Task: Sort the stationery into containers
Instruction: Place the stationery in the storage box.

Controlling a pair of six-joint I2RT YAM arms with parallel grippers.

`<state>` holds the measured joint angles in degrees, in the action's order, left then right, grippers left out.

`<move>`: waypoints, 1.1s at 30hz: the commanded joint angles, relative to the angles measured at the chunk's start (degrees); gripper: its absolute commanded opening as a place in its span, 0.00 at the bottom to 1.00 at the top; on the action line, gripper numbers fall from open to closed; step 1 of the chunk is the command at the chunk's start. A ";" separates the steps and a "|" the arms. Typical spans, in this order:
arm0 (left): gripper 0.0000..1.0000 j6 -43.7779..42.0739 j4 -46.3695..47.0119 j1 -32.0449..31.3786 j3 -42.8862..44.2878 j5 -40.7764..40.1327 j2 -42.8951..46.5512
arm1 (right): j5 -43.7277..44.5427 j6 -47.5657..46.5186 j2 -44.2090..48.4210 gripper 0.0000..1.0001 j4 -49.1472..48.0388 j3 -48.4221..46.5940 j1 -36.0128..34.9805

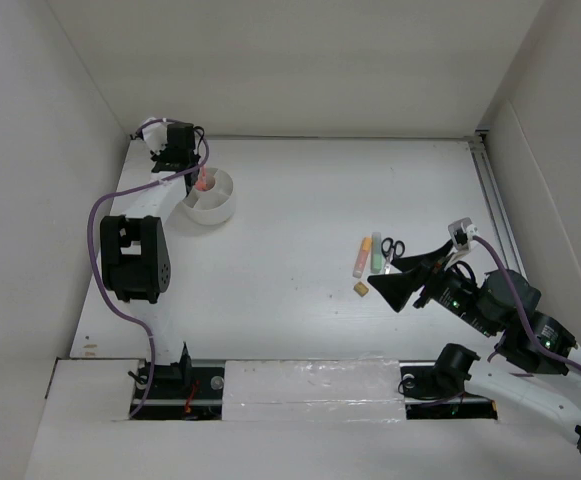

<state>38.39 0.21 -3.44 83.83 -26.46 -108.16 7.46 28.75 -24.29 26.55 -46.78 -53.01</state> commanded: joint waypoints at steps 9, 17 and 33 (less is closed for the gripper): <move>0.00 -0.60 3.65 -0.07 -1.30 1.93 0.49 | 0.01 -0.10 0.30 0.97 -2.20 0.29 -0.60; 0.00 -0.60 4.19 -0.07 -1.30 3.69 0.49 | 0.01 -0.10 0.30 0.97 -2.20 0.29 -0.60; 0.00 -1.74 5.94 -0.07 -2.36 4.75 -0.56 | 0.01 -0.10 0.30 0.97 -2.73 0.82 -0.60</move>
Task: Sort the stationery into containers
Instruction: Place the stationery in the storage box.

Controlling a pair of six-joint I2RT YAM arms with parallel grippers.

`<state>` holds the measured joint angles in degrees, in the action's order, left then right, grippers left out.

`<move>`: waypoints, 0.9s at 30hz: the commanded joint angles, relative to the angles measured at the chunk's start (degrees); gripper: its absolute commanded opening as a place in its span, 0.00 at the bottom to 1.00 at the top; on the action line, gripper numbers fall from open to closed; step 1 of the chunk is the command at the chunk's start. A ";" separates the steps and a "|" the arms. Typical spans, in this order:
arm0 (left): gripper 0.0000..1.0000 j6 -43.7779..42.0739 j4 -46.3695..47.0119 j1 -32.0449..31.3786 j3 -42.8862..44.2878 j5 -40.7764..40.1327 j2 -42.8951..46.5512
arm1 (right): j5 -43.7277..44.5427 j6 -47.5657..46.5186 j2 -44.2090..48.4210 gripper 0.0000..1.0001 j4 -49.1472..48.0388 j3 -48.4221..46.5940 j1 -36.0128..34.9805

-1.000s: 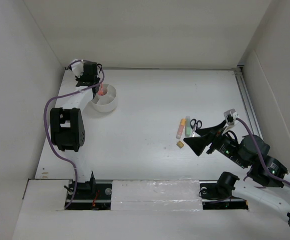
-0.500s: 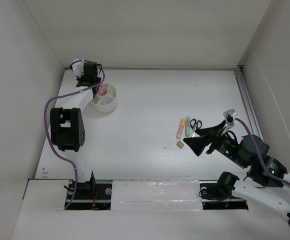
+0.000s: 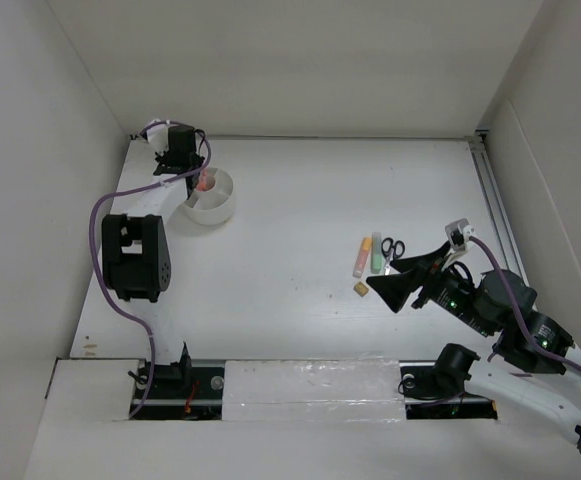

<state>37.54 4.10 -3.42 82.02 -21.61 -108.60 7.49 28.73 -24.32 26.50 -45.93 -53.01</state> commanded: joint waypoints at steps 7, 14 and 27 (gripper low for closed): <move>0.00 -4.67 1.02 -5.01 0.07 -7.48 -0.65 | -0.02 -0.08 0.32 0.97 -2.68 -0.03 -0.60; 0.00 -3.70 -0.23 -5.02 1.83 -7.49 -1.35 | -0.02 -0.08 0.32 0.97 -2.68 -0.03 -0.60; 0.10 -3.70 -1.90 -5.02 2.88 -7.49 -0.83 | -0.02 -0.08 0.85 0.97 -2.68 -0.03 -0.60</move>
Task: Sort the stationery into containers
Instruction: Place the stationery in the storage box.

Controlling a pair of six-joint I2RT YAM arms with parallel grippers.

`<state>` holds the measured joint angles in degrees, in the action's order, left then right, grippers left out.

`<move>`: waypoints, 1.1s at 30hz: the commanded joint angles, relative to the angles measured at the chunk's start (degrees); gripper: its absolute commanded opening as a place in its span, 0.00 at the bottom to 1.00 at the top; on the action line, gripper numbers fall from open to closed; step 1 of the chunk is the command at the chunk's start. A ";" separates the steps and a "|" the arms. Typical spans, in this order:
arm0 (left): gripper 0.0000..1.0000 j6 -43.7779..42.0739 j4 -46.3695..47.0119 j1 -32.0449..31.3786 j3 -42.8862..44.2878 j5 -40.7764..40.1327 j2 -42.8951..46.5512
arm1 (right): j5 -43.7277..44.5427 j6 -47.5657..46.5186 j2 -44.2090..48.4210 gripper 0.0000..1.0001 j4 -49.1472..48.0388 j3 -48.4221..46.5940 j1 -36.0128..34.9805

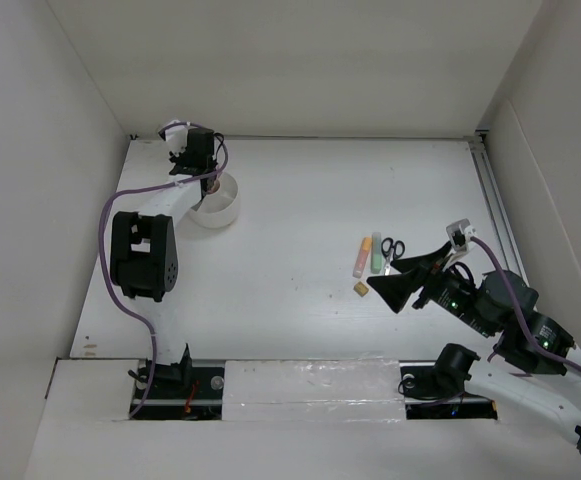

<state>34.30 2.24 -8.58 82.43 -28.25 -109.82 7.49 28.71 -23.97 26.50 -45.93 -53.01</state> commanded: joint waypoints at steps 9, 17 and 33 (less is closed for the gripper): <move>0.01 -0.99 0.57 0.14 1.33 -0.31 1.63 | -0.02 -0.06 0.50 0.97 -2.68 -0.03 -0.60; 0.00 -0.99 0.57 0.14 0.80 0.21 1.10 | -0.02 -0.06 0.50 0.97 -2.68 -0.03 -0.60; 0.00 -3.63 1.01 0.14 0.89 0.21 2.68 | -0.02 0.47 0.50 0.97 -3.21 0.49 -0.60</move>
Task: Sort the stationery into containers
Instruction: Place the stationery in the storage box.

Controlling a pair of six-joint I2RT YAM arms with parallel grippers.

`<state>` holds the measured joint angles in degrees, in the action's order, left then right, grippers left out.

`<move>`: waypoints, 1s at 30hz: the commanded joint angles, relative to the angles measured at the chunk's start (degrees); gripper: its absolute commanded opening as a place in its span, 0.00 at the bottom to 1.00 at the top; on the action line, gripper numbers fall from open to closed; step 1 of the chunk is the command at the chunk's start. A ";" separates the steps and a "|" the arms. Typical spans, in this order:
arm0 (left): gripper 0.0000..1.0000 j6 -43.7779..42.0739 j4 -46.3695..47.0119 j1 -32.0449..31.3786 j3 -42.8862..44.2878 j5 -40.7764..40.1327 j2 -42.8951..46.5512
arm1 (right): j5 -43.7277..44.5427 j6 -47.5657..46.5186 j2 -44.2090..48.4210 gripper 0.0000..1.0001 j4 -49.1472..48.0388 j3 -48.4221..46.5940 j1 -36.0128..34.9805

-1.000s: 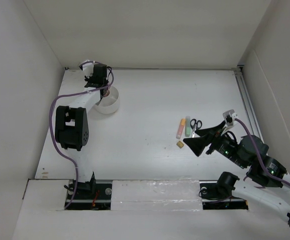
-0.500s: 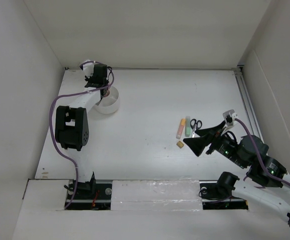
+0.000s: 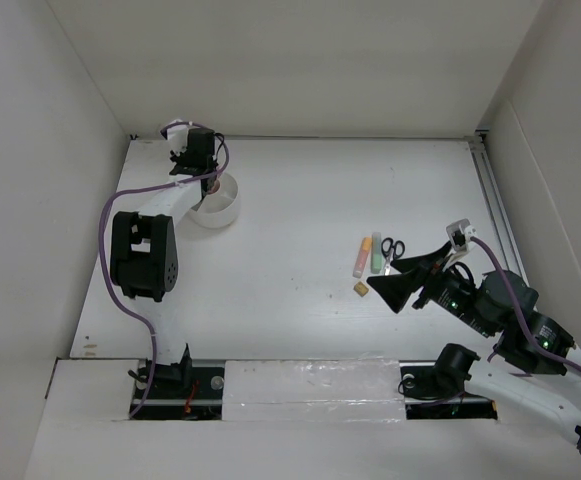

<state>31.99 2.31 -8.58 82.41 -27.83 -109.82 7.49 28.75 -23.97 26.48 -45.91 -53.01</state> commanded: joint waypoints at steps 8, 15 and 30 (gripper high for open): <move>0.00 -1.31 2.53 0.14 -0.84 -1.25 3.30 | -0.02 0.43 0.50 0.97 -3.19 0.47 -0.60; 0.00 -1.31 3.06 0.14 -0.85 -1.17 3.30 | -0.02 0.43 0.50 0.97 -3.72 0.47 -0.60; 0.00 -1.31 3.06 0.14 -1.38 -0.11 3.91 | -0.54 0.43 0.50 0.98 -3.72 0.47 -0.60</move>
<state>31.29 3.66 -8.58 81.80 -27.14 -109.75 7.49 28.75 -23.97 26.11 -45.91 -53.01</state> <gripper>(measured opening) 0.187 0.980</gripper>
